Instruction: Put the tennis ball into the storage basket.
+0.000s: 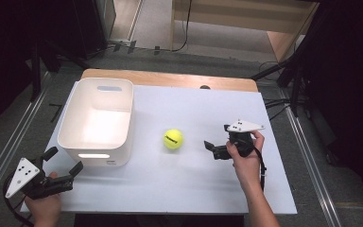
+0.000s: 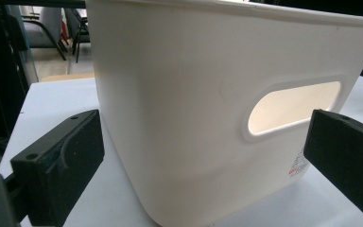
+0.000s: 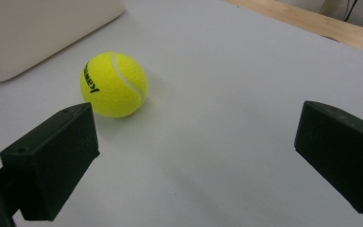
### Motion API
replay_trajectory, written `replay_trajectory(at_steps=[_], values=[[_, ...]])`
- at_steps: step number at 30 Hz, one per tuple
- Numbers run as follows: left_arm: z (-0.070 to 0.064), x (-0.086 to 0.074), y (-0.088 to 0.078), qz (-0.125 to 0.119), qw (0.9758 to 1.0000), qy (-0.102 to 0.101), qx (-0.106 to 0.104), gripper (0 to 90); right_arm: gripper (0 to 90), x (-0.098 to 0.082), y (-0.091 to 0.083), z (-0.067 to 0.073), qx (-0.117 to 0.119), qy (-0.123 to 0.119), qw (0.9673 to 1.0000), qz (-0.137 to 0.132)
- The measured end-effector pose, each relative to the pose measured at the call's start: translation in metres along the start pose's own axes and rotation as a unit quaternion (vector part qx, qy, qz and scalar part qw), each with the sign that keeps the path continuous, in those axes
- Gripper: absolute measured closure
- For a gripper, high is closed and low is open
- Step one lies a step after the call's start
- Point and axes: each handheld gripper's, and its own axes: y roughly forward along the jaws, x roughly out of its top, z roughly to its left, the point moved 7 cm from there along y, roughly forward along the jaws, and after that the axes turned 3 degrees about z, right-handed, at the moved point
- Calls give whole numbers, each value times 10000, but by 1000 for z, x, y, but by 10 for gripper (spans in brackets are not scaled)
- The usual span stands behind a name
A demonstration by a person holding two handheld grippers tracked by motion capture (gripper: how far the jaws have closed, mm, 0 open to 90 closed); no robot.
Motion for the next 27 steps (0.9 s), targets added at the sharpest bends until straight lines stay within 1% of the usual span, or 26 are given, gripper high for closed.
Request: replay_trajectory(at_steps=[3, 7, 14, 20, 22, 24, 27], values=[[0, 0, 0, -3, 10000, -3, -3, 0, 0, 1, 2, 1, -1, -15, 10000, 19], [0, 0, 0, -1, 10000, 2, -3, 0, 0, 5, 6, 3, 93, -26, 9999, 87], [0, 0, 0, 0, 10000, -2, -1, 0, 0, 14, 10, 4, 135, -66, 9997, 175], [0, 0, 0, 2, 10000, 10, -1, 0, 0, 23, 15, 7, 197, -174, 9994, 237], [0, 0, 0, 4, 10000, 2, -1, 0, 0, 25, 16, 8, 216, -174, 9991, 308], [0, 0, 0, 3, 10000, 11, -3, 0, 0, 28, 20, 10, 245, -245, 9988, 353], [0, 0, 0, 1, 10000, 2, -10, 0, 0, 30, 23, 13, 291, -254, 9984, 407]])
